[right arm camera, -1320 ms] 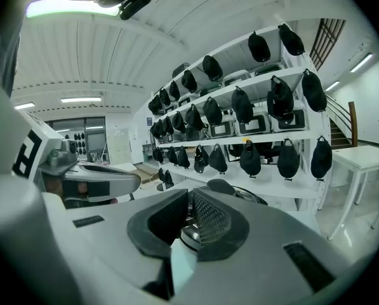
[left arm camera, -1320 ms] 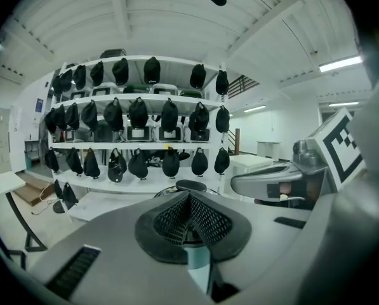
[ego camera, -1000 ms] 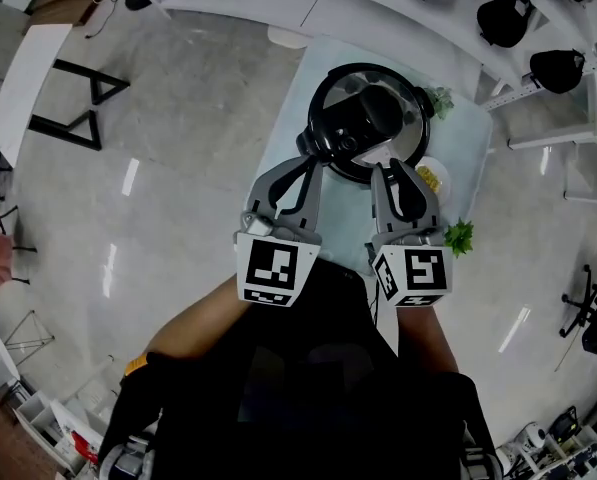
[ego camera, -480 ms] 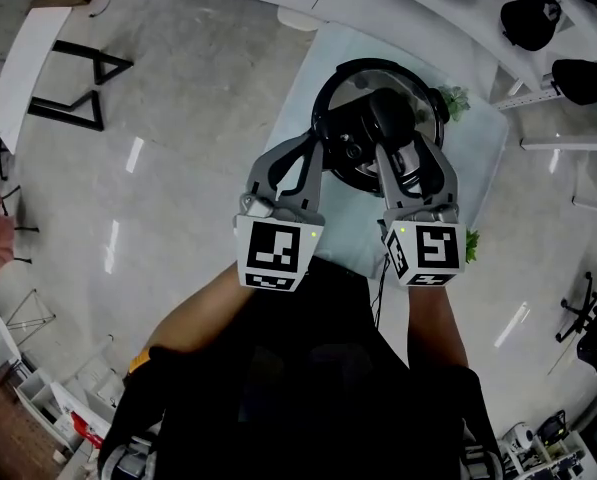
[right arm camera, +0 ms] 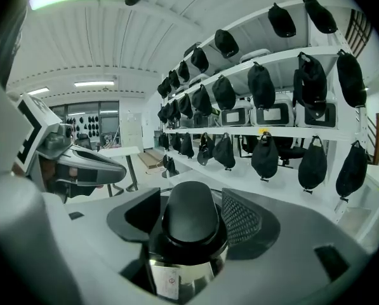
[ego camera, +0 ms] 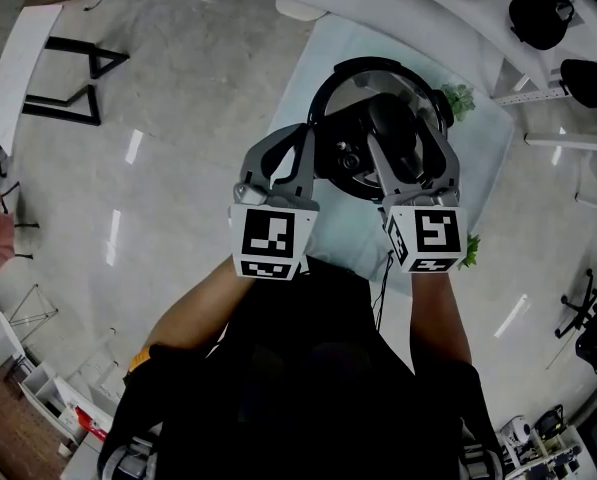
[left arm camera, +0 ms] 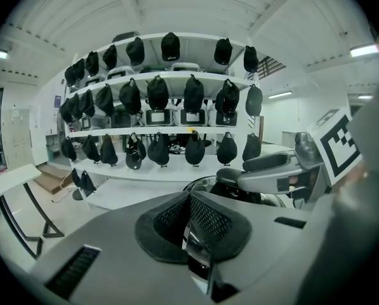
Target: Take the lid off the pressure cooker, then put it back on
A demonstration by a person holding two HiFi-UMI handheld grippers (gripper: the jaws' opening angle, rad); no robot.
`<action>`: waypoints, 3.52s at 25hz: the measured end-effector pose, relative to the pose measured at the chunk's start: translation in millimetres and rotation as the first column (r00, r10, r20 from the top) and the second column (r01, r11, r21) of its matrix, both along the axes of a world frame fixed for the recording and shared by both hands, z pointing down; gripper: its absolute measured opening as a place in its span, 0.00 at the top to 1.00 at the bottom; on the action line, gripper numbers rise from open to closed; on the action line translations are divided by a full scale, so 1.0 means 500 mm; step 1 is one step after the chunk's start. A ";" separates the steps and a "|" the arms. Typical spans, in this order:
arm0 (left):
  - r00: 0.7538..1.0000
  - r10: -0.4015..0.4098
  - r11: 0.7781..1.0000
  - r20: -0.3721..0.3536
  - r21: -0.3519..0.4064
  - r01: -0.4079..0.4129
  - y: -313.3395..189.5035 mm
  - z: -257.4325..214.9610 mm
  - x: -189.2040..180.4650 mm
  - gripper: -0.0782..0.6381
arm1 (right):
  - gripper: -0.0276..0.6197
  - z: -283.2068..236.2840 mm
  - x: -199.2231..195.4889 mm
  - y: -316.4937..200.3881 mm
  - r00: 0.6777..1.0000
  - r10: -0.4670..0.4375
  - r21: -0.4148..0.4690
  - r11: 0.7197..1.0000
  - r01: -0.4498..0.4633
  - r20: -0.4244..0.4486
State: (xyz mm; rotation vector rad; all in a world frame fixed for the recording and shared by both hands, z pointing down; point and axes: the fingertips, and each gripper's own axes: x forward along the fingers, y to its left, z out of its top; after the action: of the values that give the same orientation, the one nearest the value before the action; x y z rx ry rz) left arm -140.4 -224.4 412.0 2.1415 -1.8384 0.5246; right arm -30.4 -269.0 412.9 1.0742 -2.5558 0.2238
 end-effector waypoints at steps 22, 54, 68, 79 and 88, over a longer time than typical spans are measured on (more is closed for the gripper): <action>1.000 0.007 1.000 0.005 -0.028 -0.007 -0.031 0.021 -0.008 0.88 | 0.50 0.056 -0.026 -0.027 0.989 -0.035 -0.065 0.998 0.027 -0.141; 0.998 0.057 0.997 0.008 0.055 -0.058 0.030 -0.066 -0.009 0.88 | 0.51 -0.039 0.019 0.026 0.991 0.074 -0.001 0.997 -0.075 -0.112; 0.978 0.209 0.977 -0.012 0.048 -0.209 0.125 -0.056 0.053 0.88 | 0.51 -0.049 0.117 0.165 0.961 0.258 -0.021 0.965 -0.262 -0.101; 0.923 0.384 0.923 -0.025 0.012 -0.384 0.230 -0.015 0.150 0.88 | 0.51 -0.006 0.220 0.311 0.892 0.438 -0.054 0.894 -0.446 -0.110; 0.872 0.490 0.870 0.001 -0.058 -0.489 0.305 0.053 0.196 0.88 | 0.51 0.069 0.282 0.411 0.823 0.553 -0.096 0.819 -0.566 -0.129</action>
State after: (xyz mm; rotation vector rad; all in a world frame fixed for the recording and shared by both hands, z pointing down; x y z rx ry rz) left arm -42.3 -71.7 438.6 2.5716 -1.2491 0.6880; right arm 110.8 -63.3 447.4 1.7180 -2.0398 0.4677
